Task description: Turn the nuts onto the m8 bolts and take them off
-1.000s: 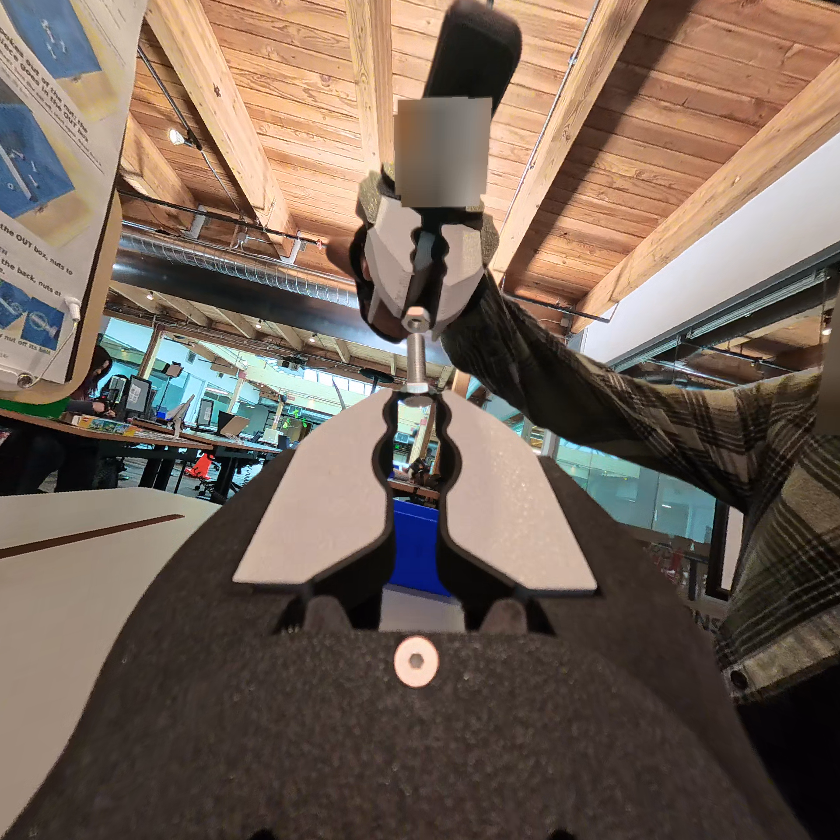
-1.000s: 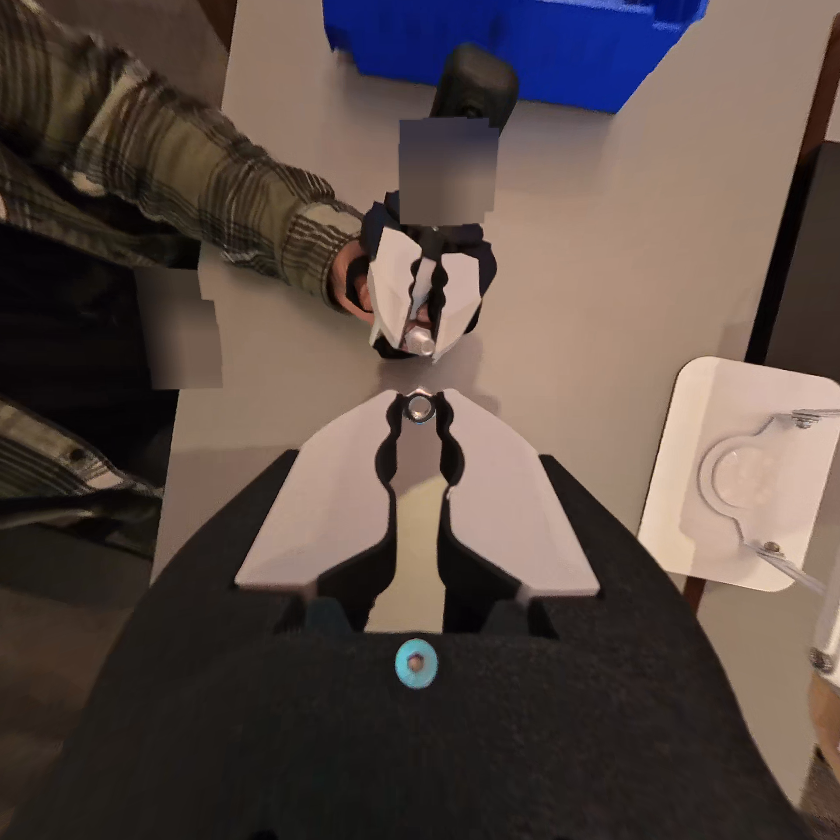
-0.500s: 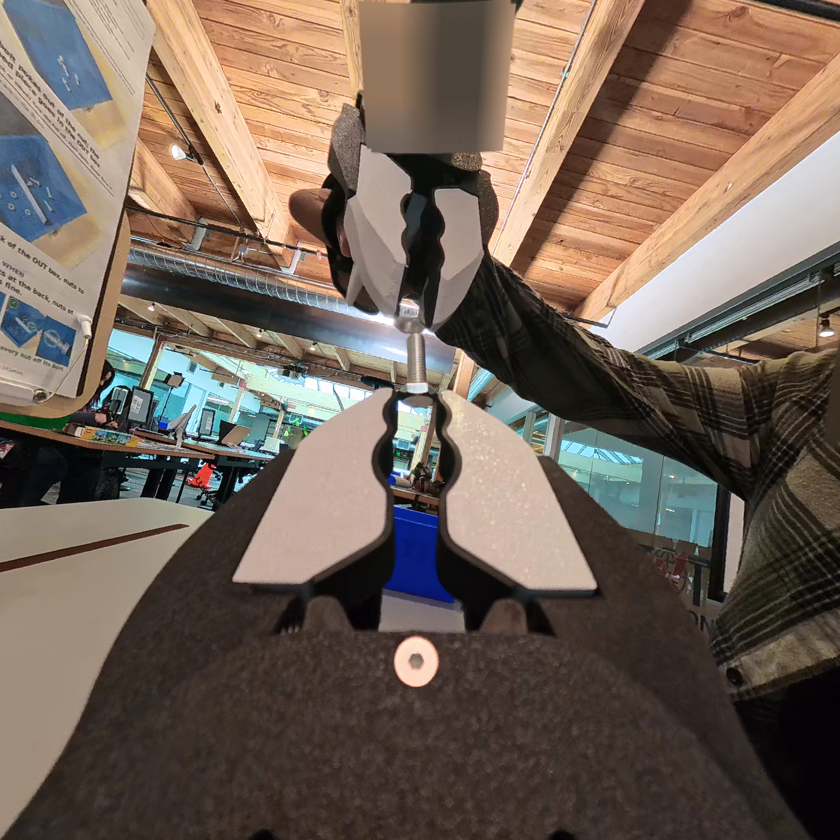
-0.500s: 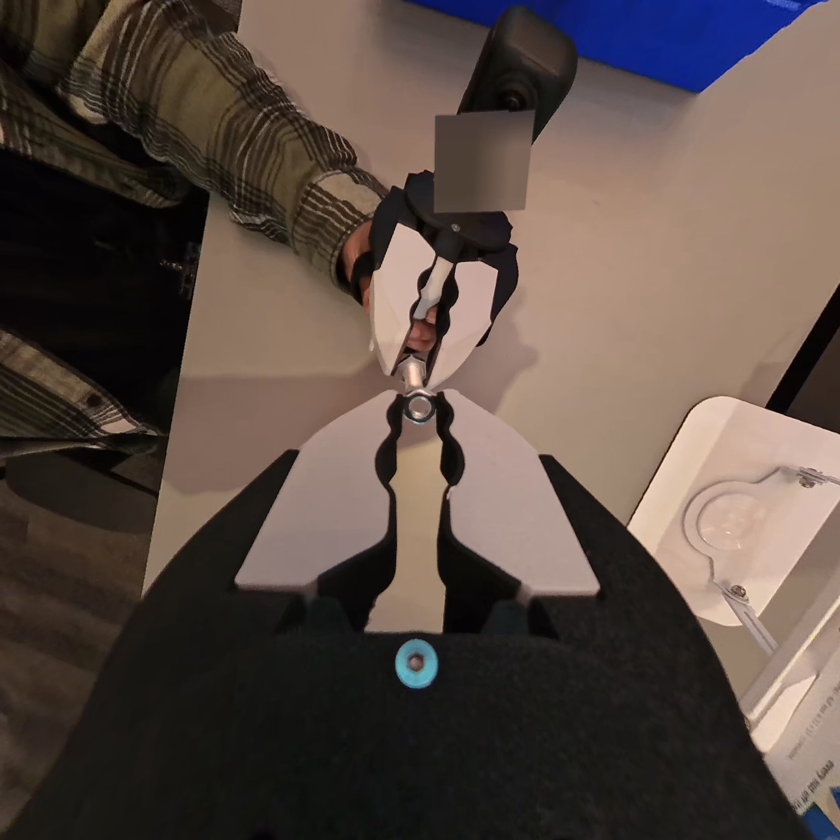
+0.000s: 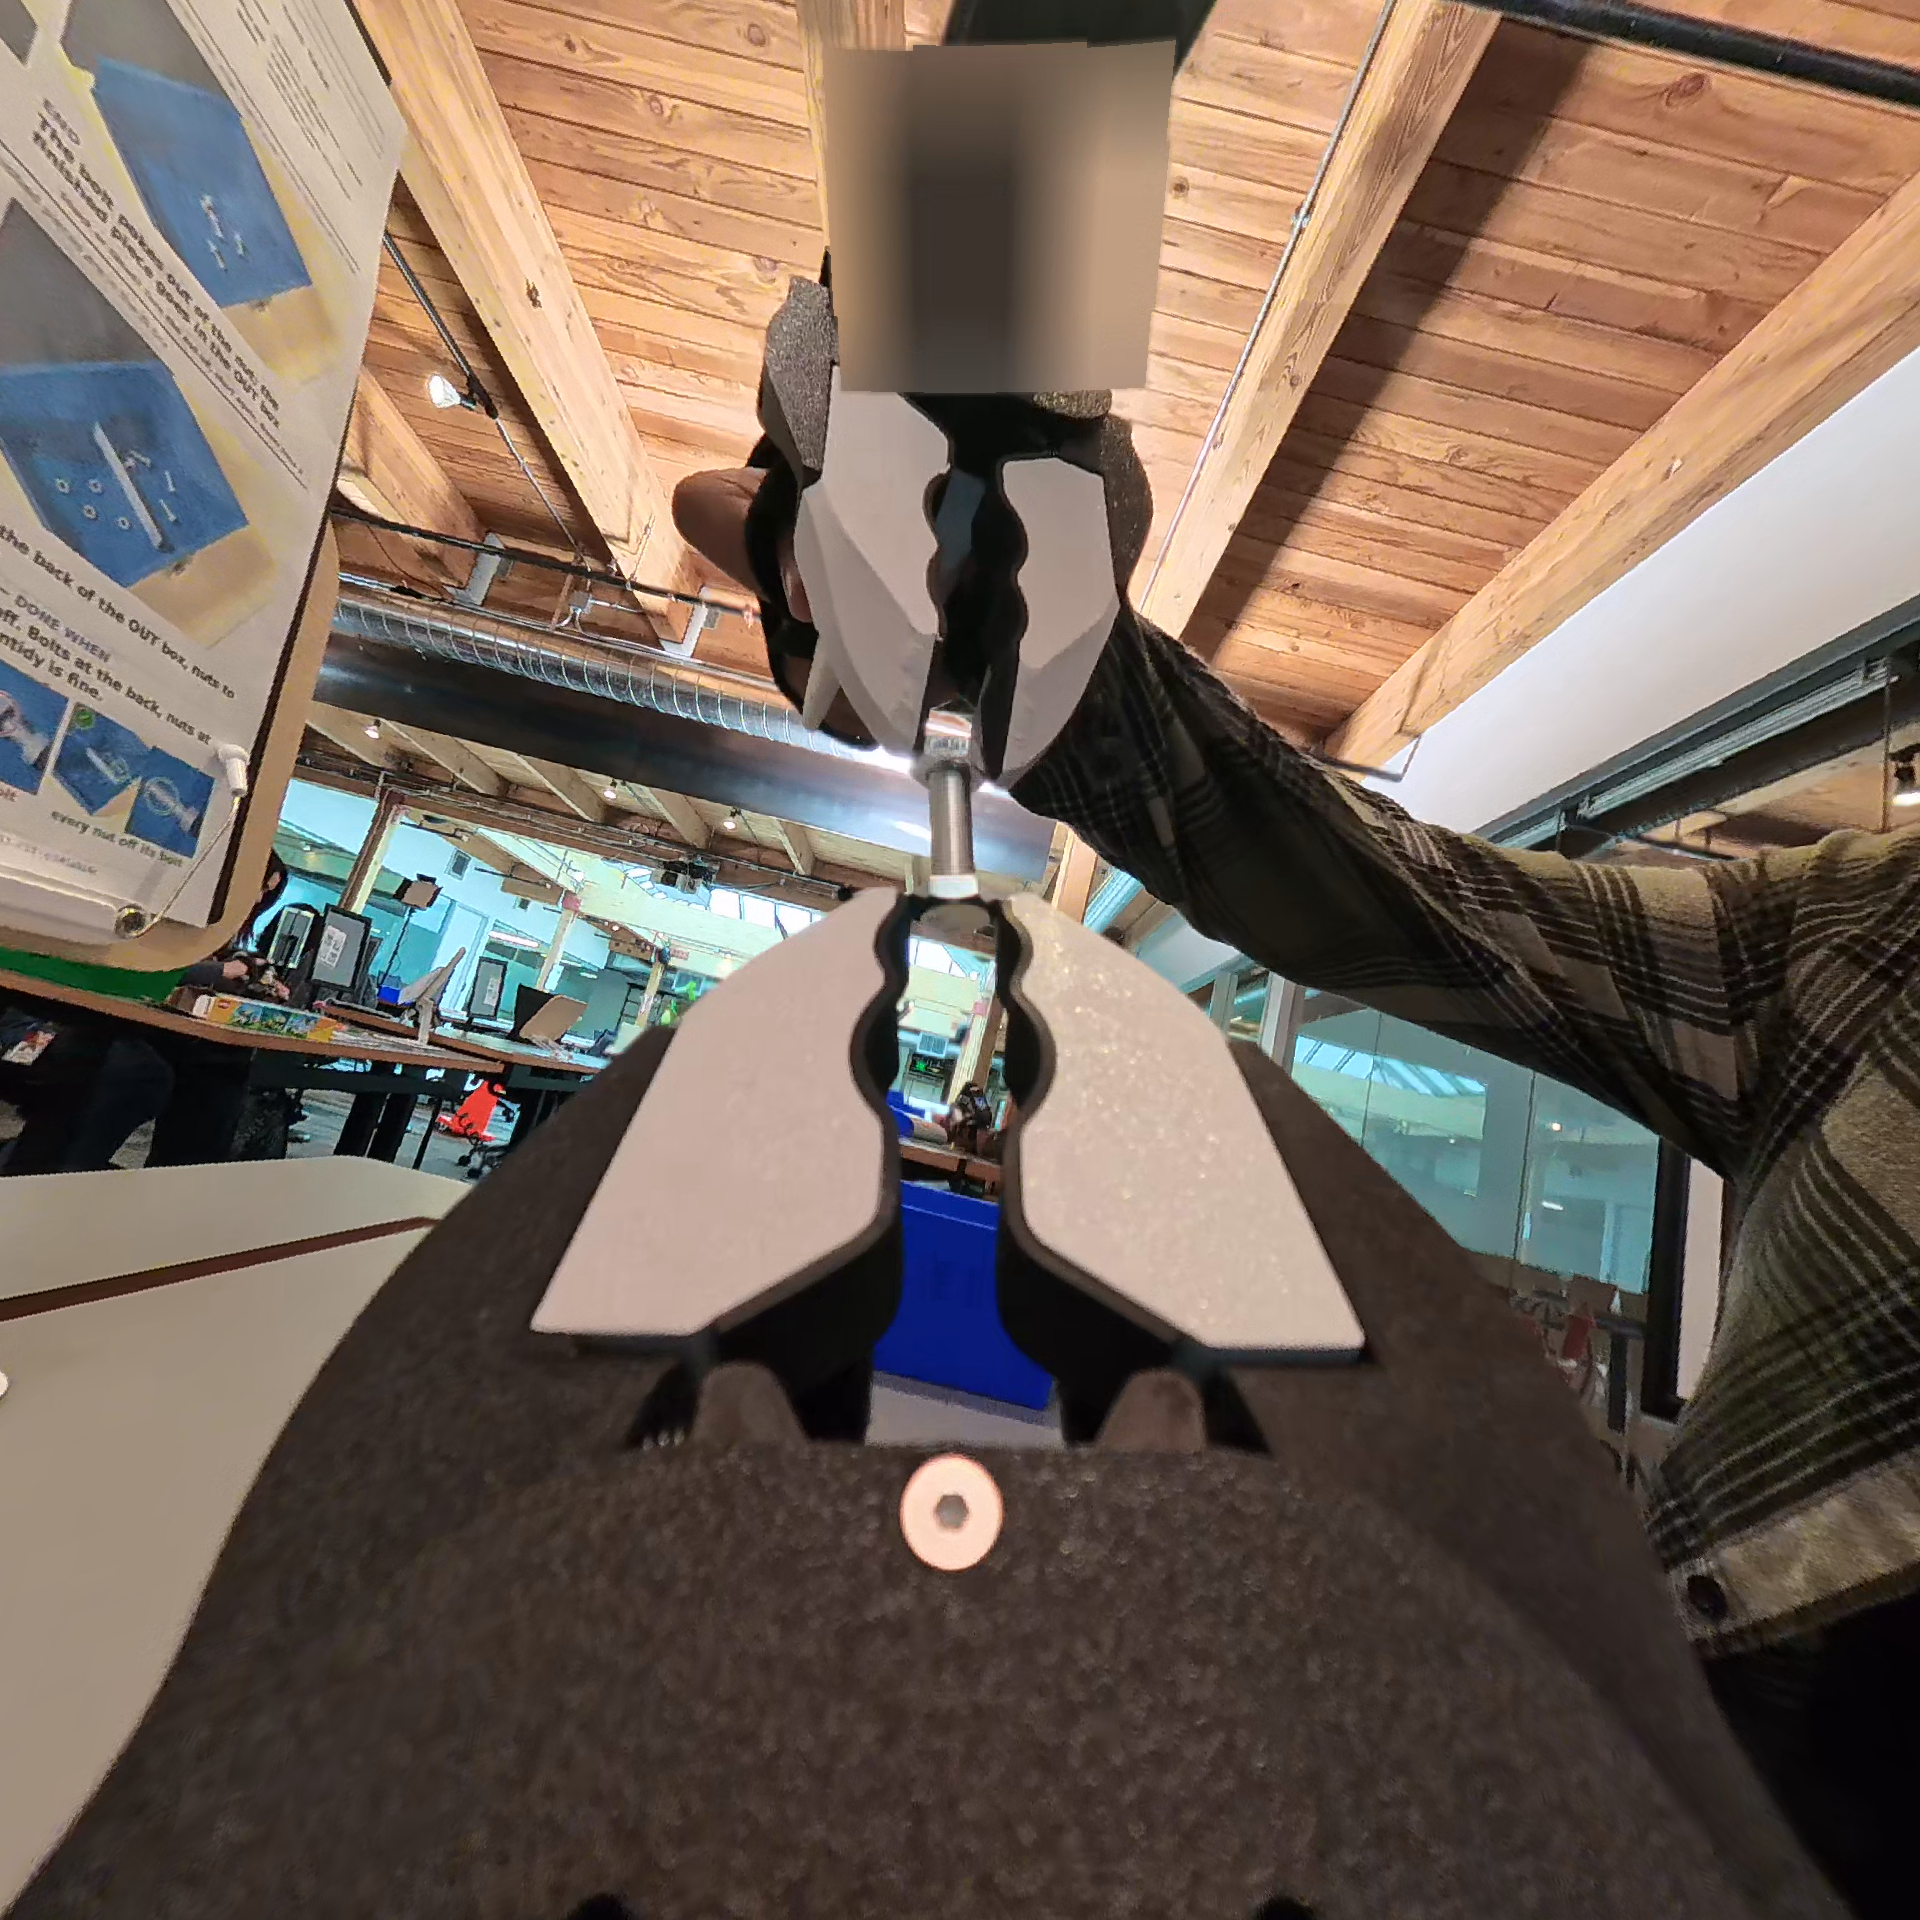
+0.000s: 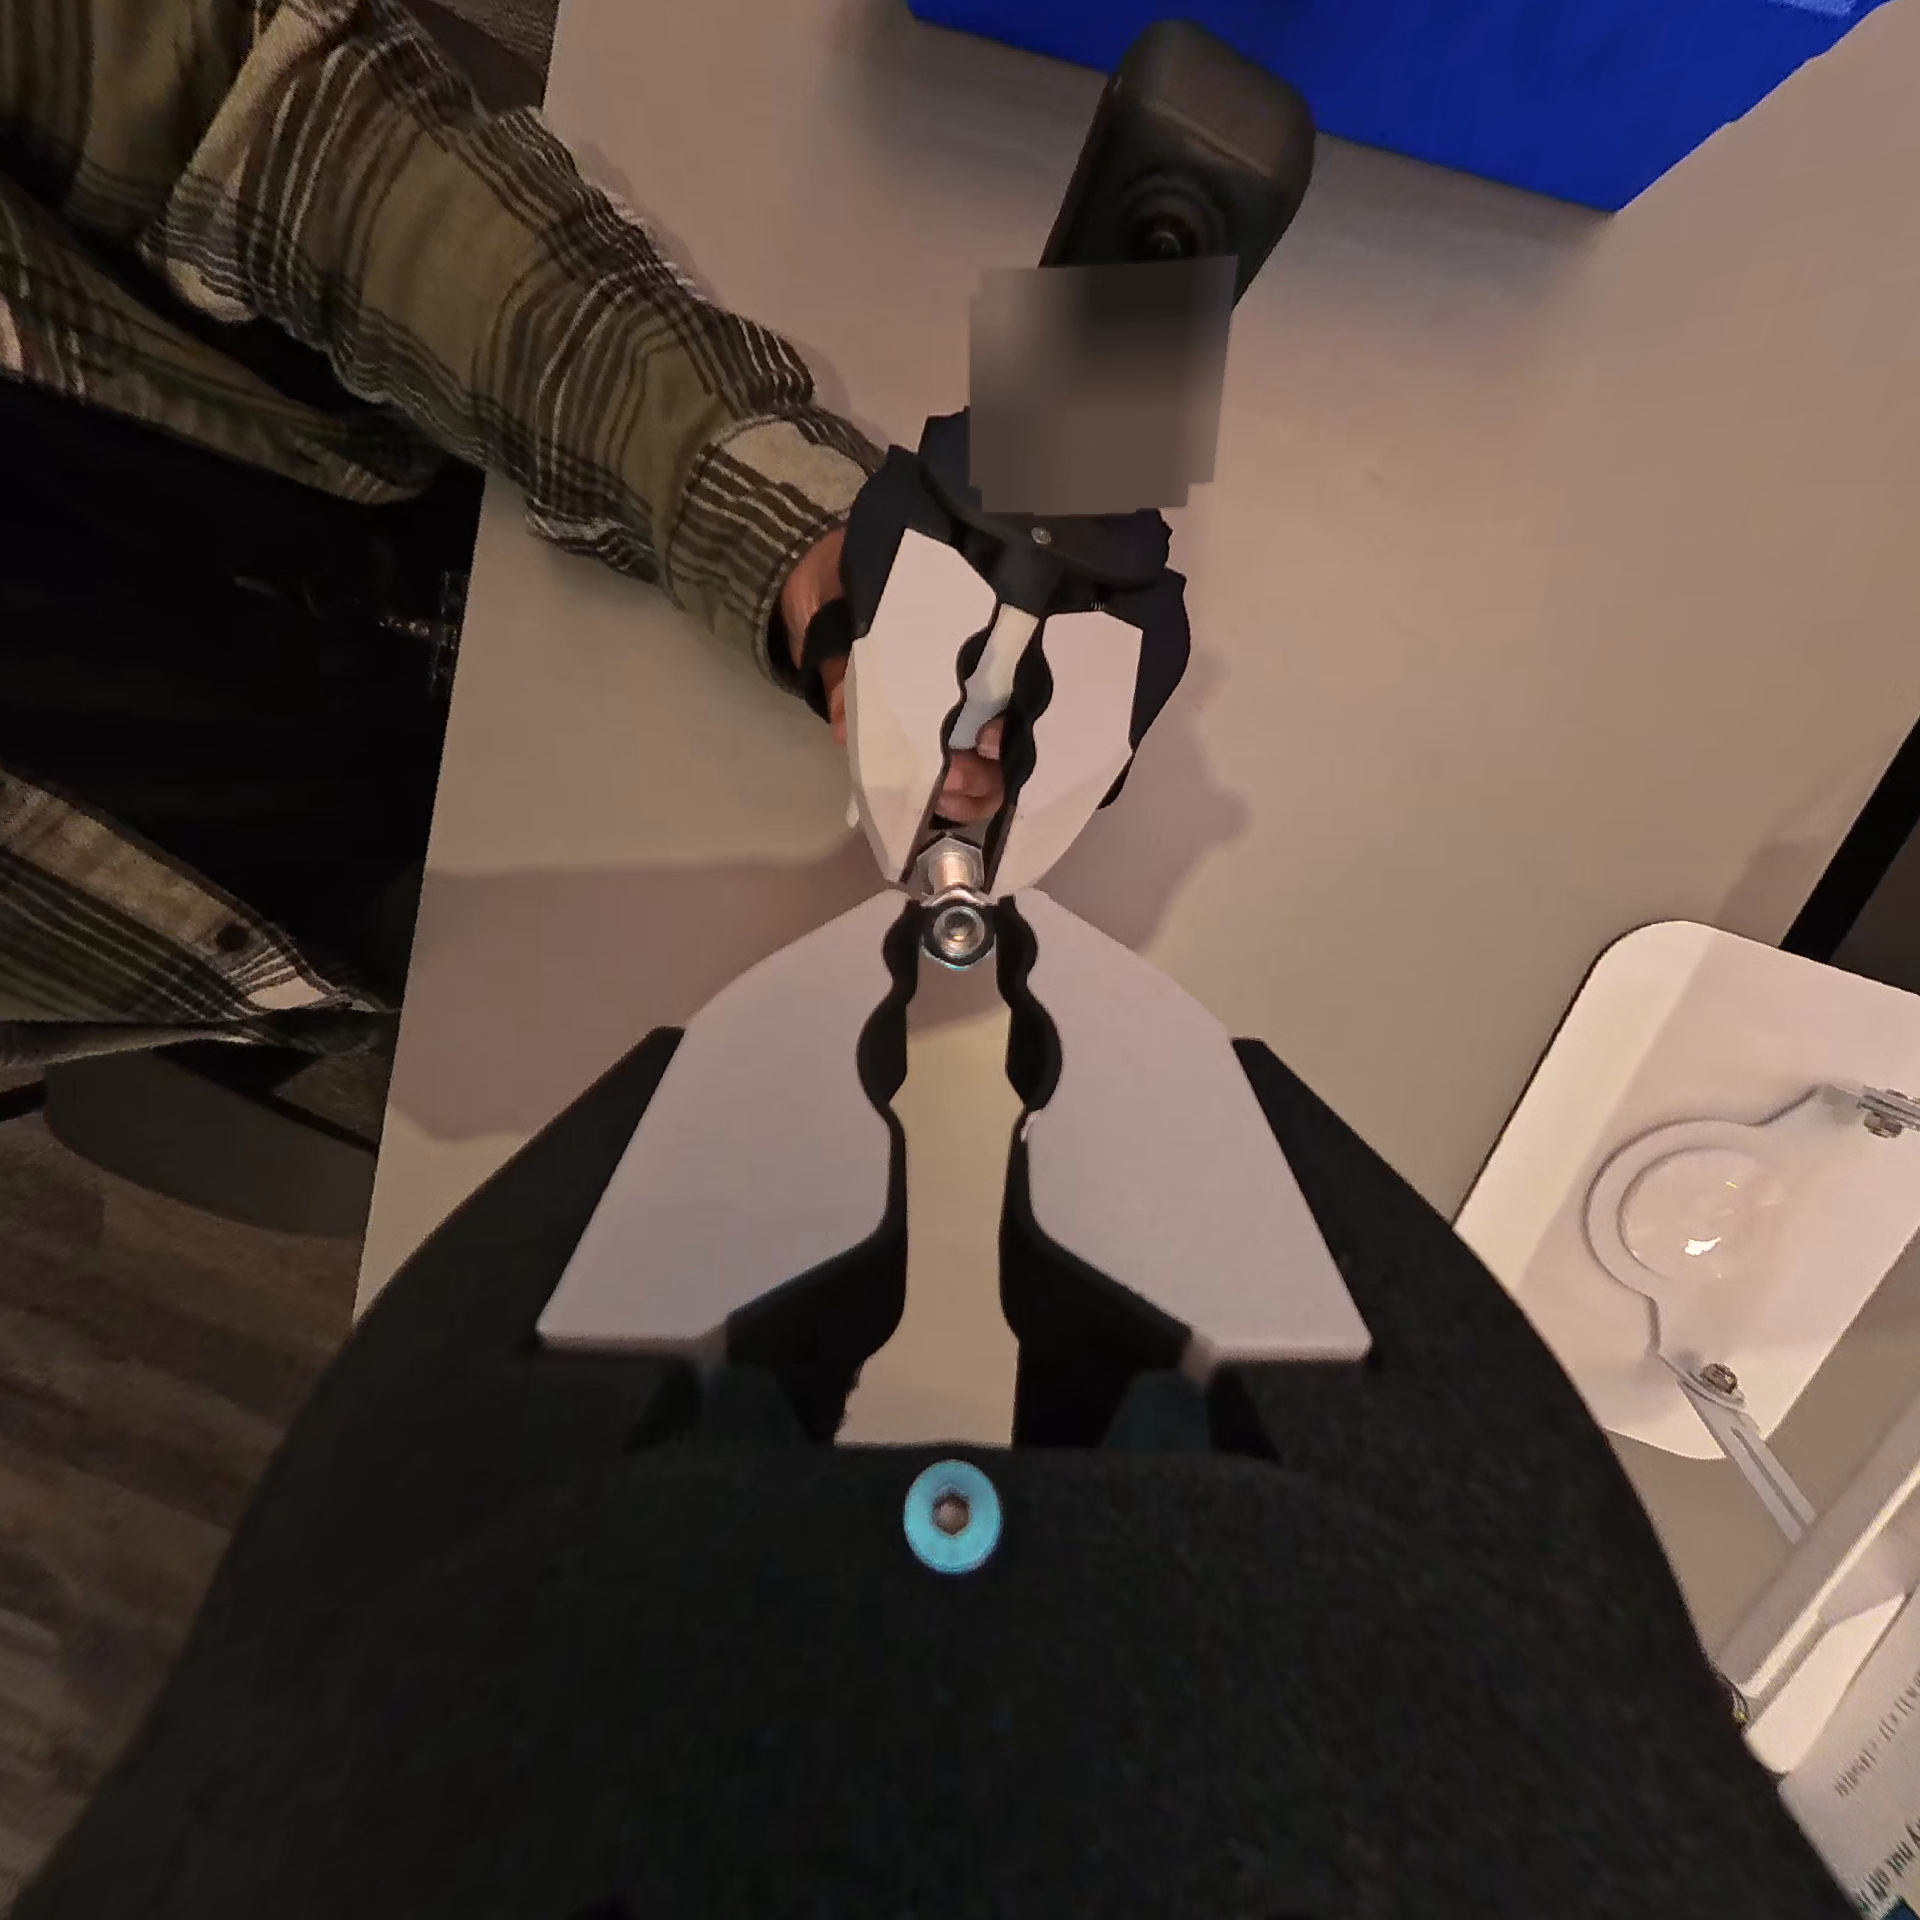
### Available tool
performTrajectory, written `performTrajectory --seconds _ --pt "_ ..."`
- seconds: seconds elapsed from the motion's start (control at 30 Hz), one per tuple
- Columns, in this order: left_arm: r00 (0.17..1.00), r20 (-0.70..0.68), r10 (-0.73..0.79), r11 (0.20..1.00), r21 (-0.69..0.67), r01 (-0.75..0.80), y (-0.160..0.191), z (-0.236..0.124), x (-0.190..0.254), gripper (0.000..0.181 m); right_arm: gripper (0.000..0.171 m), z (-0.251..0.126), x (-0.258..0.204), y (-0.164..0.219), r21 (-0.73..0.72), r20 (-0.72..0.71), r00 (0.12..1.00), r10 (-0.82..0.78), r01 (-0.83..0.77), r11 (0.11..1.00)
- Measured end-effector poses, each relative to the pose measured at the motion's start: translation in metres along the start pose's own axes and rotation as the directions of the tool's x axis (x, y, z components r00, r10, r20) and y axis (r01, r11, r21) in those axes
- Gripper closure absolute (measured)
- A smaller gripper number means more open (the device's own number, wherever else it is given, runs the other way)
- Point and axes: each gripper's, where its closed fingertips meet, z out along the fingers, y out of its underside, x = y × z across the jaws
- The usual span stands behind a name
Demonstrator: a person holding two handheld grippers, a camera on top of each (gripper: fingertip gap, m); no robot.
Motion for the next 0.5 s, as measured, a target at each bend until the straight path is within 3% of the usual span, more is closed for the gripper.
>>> performTrajectory --seconds 0.33,0.5 --pt "1.0 -0.016 -0.009 0.996 0.092 0.011 -0.012 -0.003 0.003 0.167 0.157 -0.001 0.002 -0.017 0.052 0.005 0.999 0.053 -0.053 0.997" --pt "1.0 -0.014 0.004 0.997 0.075 -0.003 -0.01 -0.002 0.004 0.167 0.157 0.0 0.001 -0.016 0.047 0.004 0.998 0.056 -0.056 0.997"
